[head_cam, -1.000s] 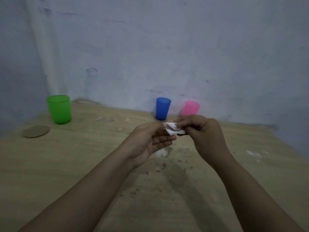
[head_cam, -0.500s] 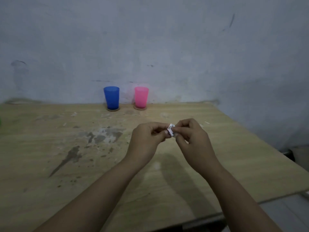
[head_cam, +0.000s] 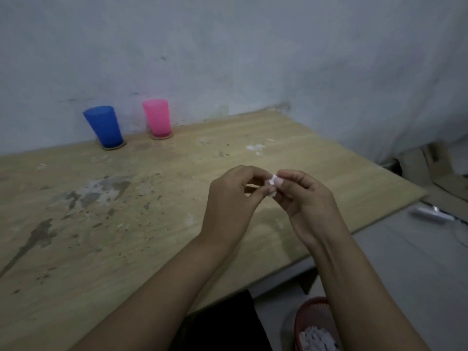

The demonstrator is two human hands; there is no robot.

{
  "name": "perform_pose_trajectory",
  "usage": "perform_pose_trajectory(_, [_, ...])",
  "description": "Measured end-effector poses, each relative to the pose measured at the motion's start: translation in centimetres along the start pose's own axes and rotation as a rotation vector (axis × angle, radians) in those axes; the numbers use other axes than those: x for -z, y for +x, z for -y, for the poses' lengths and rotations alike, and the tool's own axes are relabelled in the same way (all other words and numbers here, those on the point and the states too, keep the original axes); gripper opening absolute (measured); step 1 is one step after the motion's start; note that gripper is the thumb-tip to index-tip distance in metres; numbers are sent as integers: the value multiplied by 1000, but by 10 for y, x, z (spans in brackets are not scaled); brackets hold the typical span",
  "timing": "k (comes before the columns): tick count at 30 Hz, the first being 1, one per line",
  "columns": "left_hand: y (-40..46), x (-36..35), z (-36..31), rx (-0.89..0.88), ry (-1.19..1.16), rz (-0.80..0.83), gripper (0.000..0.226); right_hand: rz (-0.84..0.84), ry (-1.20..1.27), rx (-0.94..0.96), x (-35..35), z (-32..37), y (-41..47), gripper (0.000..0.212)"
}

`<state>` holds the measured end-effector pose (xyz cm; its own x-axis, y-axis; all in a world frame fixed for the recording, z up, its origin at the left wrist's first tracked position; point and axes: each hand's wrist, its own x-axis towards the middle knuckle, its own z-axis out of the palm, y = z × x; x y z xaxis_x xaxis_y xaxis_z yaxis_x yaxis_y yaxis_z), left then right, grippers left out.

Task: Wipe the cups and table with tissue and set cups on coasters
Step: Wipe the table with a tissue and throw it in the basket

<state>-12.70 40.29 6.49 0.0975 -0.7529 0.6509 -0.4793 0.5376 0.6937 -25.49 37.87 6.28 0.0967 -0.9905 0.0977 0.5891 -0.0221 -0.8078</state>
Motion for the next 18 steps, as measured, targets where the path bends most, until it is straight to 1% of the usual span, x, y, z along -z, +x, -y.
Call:
perform_pose_trajectory(2, [-5,-21,-5,-22,-41,97,18,-49,94,-70,26,8,-7,13])
perform_pose_trajectory(5, [-16,-56,-16,-123,-31,298,27,-107,202,-135,73,17,-25,16])
perform_pose_trajectory(7, [-27,-84,-23,-205,12,392,26,-154,225,-141,105,21,-40,20])
perform_pose_trajectory(9, [-40,-110,-28,-220,45,440,22,-214,190,-123,133,21,-54,23])
perform_pose_trajectory(12, [-62,-150,-30,-186,67,507,16,-335,100,-89,174,21,-75,16])
perform_pose_trajectory(13, [-69,-163,-29,-155,62,529,14,-356,86,-81,187,20,-81,18])
perform_pose_trajectory(15, [-82,-182,-22,-49,33,559,11,-362,63,-85,209,14,-93,26])
perform_pose_trajectory(18, [-108,-220,-2,148,-28,655,7,-474,17,-162,248,-4,-107,33])
